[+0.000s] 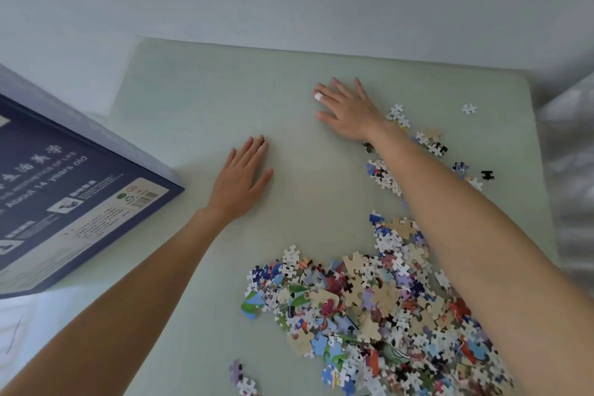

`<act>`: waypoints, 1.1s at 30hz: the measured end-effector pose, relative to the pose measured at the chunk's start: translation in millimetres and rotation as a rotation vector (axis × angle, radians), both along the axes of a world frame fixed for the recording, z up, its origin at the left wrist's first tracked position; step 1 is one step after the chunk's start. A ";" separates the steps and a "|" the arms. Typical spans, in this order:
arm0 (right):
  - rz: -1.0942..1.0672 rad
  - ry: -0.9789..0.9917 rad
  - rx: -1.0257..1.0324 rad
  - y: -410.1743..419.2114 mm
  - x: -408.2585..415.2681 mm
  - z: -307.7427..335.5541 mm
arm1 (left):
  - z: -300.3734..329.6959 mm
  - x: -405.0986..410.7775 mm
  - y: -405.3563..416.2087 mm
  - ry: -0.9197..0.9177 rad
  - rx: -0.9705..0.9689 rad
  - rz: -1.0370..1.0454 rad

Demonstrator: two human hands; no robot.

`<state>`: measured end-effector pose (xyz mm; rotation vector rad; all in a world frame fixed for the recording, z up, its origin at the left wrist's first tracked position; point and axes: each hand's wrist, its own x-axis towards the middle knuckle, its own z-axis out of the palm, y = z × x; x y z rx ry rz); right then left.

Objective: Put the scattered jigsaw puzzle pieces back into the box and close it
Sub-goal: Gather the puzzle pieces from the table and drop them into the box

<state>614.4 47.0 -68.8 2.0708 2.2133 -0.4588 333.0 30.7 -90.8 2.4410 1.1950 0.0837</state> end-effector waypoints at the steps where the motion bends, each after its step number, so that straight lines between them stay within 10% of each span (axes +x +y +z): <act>1: -0.021 -0.023 0.000 -13.8 12.9 1.7 | -0.1 9.0 -1.2 -0.010 0.000 -0.030; 8: -0.318 0.129 -0.061 -86.3 77.8 6.0 | -1.3 73.2 -8.8 -0.060 0.003 -0.143; 17: -0.001 0.406 -0.086 -198.0 -3.4 2.7 | 2.9 131.3 -35.0 -0.100 -0.073 -0.256; 22: -0.237 0.717 0.057 -222.0 -3.6 24.1 | 2.7 125.6 -45.4 -0.162 -0.045 -0.466; 28: -0.536 0.482 0.391 -187.5 93.0 25.0 | 7.4 152.7 -24.7 -0.432 0.012 -0.293; 33: -0.672 0.203 0.176 -149.5 164.7 -9.3 | -2.6 175.4 -9.1 -0.089 0.034 -0.304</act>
